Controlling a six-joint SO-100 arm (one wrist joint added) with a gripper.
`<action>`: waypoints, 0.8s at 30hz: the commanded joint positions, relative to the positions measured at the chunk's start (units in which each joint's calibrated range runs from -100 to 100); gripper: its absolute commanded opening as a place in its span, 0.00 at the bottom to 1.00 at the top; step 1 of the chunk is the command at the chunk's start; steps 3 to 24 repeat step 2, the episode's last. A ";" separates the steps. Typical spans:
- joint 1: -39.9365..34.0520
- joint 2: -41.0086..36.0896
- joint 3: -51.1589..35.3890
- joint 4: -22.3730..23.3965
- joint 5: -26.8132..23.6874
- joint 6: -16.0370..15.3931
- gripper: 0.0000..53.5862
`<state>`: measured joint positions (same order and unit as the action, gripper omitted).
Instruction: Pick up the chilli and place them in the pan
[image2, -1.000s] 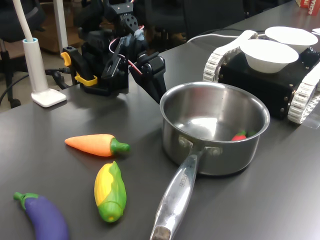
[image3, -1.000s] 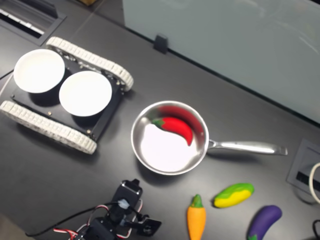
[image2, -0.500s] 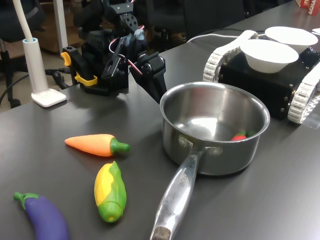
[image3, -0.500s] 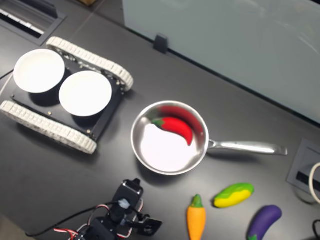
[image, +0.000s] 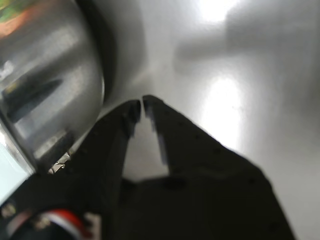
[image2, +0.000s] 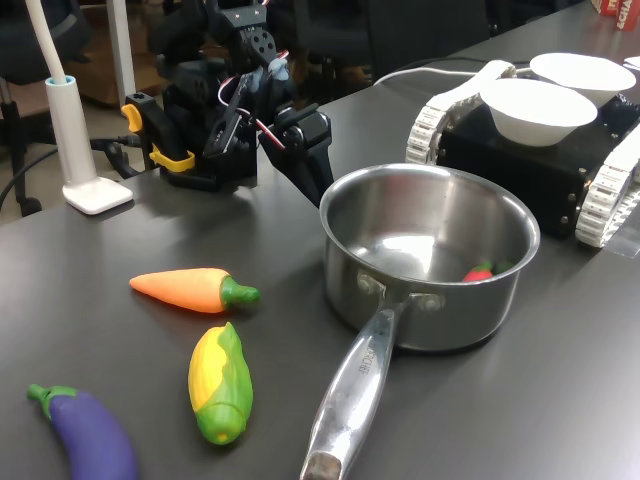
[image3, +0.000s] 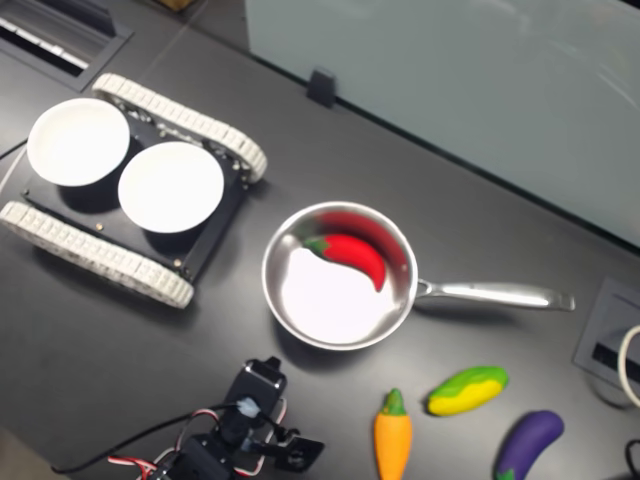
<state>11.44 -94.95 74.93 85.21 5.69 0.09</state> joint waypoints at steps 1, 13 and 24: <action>-1.35 -0.50 -1.19 -2.69 0.98 -0.60 0.00; -1.35 -0.50 -1.19 -2.69 1.03 -0.60 0.00; -1.35 -0.50 -1.19 -2.69 1.03 -0.60 0.00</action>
